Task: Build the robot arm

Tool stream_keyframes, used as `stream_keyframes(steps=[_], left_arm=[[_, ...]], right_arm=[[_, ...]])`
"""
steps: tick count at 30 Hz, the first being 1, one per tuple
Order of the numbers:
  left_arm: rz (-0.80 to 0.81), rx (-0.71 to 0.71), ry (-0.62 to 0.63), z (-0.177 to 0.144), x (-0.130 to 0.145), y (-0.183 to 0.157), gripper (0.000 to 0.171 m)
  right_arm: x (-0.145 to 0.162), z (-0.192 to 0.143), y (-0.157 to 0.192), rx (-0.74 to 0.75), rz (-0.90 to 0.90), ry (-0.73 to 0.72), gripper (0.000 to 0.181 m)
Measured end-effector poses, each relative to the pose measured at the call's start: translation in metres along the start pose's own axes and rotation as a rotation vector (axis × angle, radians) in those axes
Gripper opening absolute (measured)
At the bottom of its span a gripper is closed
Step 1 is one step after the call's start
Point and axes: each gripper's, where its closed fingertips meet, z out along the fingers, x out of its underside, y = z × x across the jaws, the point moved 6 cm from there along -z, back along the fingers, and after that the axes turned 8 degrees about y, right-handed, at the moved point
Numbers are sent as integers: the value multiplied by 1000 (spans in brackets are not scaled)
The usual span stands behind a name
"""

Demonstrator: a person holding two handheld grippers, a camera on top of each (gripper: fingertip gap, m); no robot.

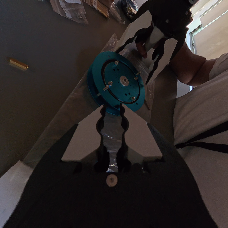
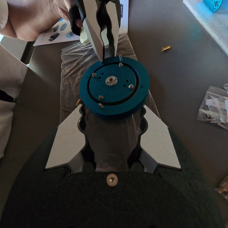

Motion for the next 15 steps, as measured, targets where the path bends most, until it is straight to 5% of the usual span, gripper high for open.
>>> stream_keyframes(steps=[6,10,15], left_arm=[[-8,39,17,2,2,-4,21],[50,-107,-46,-13,-7,9,22],[189,-167,-88,-17,-18,0,21]], right_arm=[[-3,-13,-2,65,-16,-3,62],[-10,-28,2,92,-17,-47,27],[-4,-20,19,63,16,-24,25]])
